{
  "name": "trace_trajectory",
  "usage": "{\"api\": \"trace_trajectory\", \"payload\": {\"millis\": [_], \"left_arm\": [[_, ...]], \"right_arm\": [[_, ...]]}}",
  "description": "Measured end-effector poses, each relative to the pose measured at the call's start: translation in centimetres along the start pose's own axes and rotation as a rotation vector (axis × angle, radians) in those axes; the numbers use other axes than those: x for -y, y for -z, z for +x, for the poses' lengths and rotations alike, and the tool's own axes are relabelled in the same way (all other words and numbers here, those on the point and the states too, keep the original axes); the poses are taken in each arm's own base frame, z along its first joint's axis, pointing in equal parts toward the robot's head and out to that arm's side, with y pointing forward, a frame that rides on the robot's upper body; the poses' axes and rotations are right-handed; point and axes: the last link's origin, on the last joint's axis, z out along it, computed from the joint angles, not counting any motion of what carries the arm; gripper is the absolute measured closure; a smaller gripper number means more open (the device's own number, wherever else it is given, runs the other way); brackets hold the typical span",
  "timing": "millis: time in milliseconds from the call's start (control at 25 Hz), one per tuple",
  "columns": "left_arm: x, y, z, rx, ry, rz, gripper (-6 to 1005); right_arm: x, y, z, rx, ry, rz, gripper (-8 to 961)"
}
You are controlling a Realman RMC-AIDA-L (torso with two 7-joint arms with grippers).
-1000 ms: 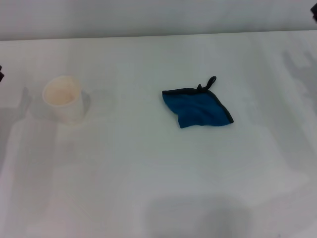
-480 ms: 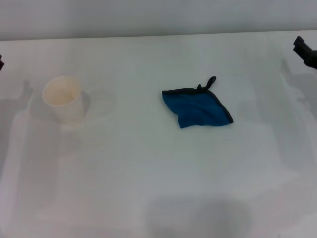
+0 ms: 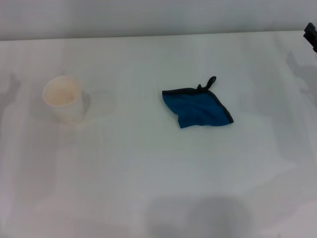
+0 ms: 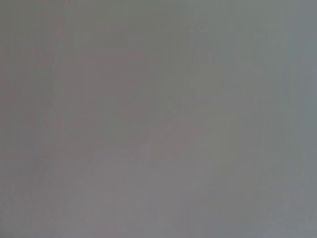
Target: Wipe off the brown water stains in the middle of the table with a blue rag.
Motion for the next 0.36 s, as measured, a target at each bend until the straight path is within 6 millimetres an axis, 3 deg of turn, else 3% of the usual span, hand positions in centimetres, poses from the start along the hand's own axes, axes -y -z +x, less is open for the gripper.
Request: {"api": "trace_trajectory", "payload": {"millis": [360], "left_arm": [[0.31, -0.98, 1.07, -0.027, 0.0, 0.024, 108]], "right_arm": [[0.69, 0.12, -0.39, 0.014, -0.002, 0.02, 77]]}}
